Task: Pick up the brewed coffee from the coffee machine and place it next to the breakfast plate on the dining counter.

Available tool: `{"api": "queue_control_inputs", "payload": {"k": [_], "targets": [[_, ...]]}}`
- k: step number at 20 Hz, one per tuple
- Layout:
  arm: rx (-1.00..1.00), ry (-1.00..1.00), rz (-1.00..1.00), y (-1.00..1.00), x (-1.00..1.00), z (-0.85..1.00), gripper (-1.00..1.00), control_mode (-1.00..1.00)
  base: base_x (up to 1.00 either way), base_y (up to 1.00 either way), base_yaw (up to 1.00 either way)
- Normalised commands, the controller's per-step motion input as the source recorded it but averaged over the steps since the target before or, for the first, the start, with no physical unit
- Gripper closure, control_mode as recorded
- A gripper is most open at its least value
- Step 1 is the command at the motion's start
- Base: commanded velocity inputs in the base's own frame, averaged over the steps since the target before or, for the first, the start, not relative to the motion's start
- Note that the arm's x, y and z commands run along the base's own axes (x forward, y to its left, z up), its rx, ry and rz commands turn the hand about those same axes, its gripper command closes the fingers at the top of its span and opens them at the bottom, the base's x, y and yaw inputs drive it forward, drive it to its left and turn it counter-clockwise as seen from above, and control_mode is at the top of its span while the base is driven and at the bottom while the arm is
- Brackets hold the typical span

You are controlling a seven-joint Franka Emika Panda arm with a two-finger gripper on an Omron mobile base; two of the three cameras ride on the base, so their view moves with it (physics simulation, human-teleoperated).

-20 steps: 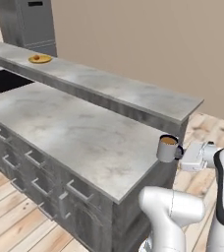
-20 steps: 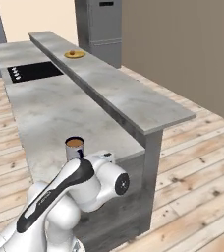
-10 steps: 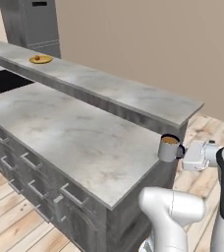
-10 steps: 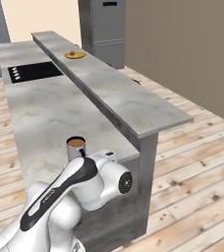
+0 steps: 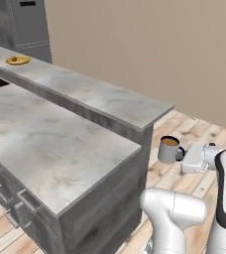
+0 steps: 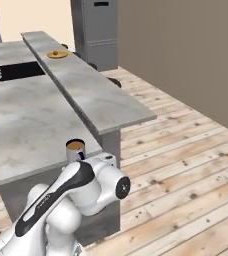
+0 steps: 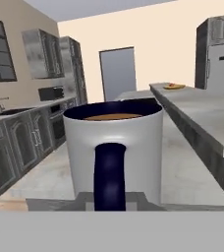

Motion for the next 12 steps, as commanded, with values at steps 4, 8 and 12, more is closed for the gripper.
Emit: {"api": "queue_control_inputs", "payload": {"k": [4, 8, 12], "targets": [[0.00, 0.00, 0.00, 0.00, 0.00, 0.00, 1.00, 1.00, 0.55, -1.00, 0.00], [0.00, 0.00, 0.00, 0.00, 0.00, 0.00, 1.00, 1.00, 0.64, -1.00, 0.01], [0.00, 0.00, 0.00, 0.00, 0.00, 0.00, 1.00, 1.00, 0.63, -1.00, 0.09]]}}
